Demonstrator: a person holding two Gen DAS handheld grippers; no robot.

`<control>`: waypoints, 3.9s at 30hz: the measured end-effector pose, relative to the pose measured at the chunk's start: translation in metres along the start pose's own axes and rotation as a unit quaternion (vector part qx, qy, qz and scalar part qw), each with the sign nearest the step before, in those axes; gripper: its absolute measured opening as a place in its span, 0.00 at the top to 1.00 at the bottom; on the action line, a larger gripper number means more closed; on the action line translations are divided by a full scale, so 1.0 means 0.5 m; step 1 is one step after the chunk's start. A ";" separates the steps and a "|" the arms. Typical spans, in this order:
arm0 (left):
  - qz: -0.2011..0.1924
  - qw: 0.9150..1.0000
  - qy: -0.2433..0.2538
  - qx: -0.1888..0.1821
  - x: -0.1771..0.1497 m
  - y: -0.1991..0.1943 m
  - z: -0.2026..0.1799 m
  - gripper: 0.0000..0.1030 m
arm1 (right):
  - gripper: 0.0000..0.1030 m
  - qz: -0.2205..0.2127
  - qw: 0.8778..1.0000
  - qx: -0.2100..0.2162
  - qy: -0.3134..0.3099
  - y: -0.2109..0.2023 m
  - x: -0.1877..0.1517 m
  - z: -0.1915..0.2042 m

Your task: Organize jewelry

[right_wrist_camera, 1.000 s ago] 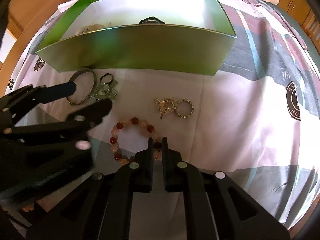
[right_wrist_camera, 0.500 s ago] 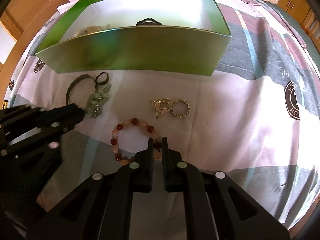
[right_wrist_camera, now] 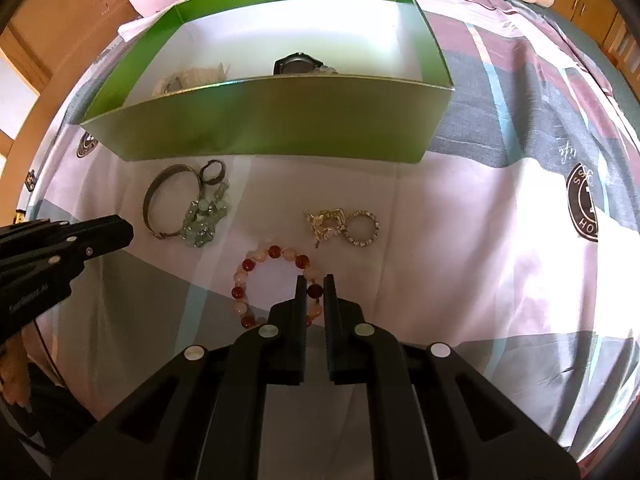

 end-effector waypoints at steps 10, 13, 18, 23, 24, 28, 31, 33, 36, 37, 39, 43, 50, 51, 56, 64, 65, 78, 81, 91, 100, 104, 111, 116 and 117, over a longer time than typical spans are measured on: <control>-0.018 0.999 -0.015 -0.047 0.014 0.014 -0.041 0.73 | 0.90 0.011 1.000 0.002 0.009 0.005 -0.007 -0.016; -0.027 0.997 -0.009 -0.067 0.032 0.021 -0.071 0.67 | 0.90 0.014 1.000 0.002 0.011 0.009 -0.006 -0.014; -0.023 0.999 0.011 -0.026 0.041 0.064 -0.080 0.63 | 0.90 0.018 1.000 -0.001 0.013 0.016 -0.007 -0.013; -0.014 0.999 0.039 0.004 0.030 0.090 -0.092 0.63 | 0.78 0.022 1.000 -0.003 0.014 0.024 -0.007 -0.017; -0.013 0.999 0.045 0.010 0.029 0.091 -0.094 0.66 | 0.78 0.023 1.000 -0.002 0.014 0.026 -0.008 -0.015; -0.013 0.998 0.054 0.033 0.029 0.092 -0.089 0.82 | 0.78 0.024 1.000 -0.006 0.007 0.031 -0.009 -0.008; -0.013 0.998 0.043 0.037 0.032 0.084 -0.078 0.88 | 0.78 0.019 1.000 -0.013 -0.001 0.034 -0.007 0.002; -0.016 0.998 0.039 0.043 0.034 0.073 -0.067 0.89 | 0.80 0.013 1.000 -0.020 -0.013 0.034 -0.007 0.008; -0.029 0.998 0.038 0.048 0.029 0.045 -0.055 0.89 | 0.92 0.004 0.999 -0.022 -0.022 0.033 -0.008 0.023; -0.032 0.998 0.038 0.050 0.027 0.038 -0.053 0.89 | 0.92 0.002 1.000 -0.021 -0.023 0.031 -0.007 0.030; -0.040 0.996 0.041 0.061 0.028 0.024 -0.055 0.89 | 0.92 -0.006 0.999 -0.020 -0.027 0.027 -0.004 0.037; -0.067 0.995 0.045 0.066 0.033 -0.022 -0.046 0.89 | 0.92 -0.024 0.999 -0.013 -0.026 0.010 0.001 0.044; -0.087 0.990 0.049 0.101 0.040 -0.045 -0.032 0.89 | 0.92 -0.060 0.998 0.000 -0.028 -0.020 0.026 0.064; -0.087 0.990 0.048 0.101 0.037 -0.044 -0.032 0.89 | 0.92 -0.062 0.998 0.002 -0.028 -0.022 0.030 0.062; -0.085 0.991 0.043 0.098 0.033 -0.048 -0.023 0.89 | 0.92 -0.071 0.996 0.028 -0.034 -0.040 0.038 0.068; -0.072 0.995 0.012 0.064 0.021 -0.046 -0.004 0.89 | 0.92 -0.074 0.994 0.071 -0.040 -0.070 0.036 0.090; -0.071 0.996 0.007 0.061 0.023 -0.046 0.000 0.89 | 0.92 -0.075 0.993 0.082 -0.038 -0.075 0.037 0.095; -0.068 0.996 -0.029 0.043 0.031 -0.051 0.028 0.89 | 0.92 -0.095 0.993 0.067 -0.021 -0.102 0.047 0.059; -0.081 0.995 -0.034 0.041 0.040 -0.063 0.031 0.89 | 0.92 -0.103 0.993 0.046 -0.029 -0.106 0.049 0.052; -0.119 0.991 -0.011 0.067 0.061 -0.094 0.018 0.89 | 0.92 -0.115 0.991 -0.022 -0.062 -0.096 0.051 0.043; -0.128 0.989 -0.004 0.081 0.064 -0.097 0.018 0.89 | 0.92 -0.121 0.990 -0.027 -0.063 -0.097 0.055 0.049; -0.124 0.988 0.004 0.088 0.062 -0.090 0.013 0.89 | 0.92 -0.115 0.991 -0.027 -0.064 -0.090 0.053 0.052; -0.126 0.988 0.018 0.092 0.060 -0.087 -0.004 0.89 | 0.92 -0.123 0.990 -0.023 -0.062 -0.090 0.056 0.057; -0.133 0.987 0.021 0.091 0.064 -0.095 -0.006 0.89 | 0.92 -0.139 0.988 -0.014 -0.065 -0.099 0.062 0.070; -0.135 0.986 0.020 0.091 0.064 -0.097 -0.006 0.89 | 0.92 -0.143 0.988 -0.013 -0.065 -0.102 0.064 0.073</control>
Point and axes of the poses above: each gripper's, at about its wrist camera, not at the fingertips, and y roughly the way its jaws point, z to its left, x to its top, the point moved 10 cm from there along y, roughly the way its jaws point, and after that the axes turned 1 degree about -y, right-handed, at the moved point
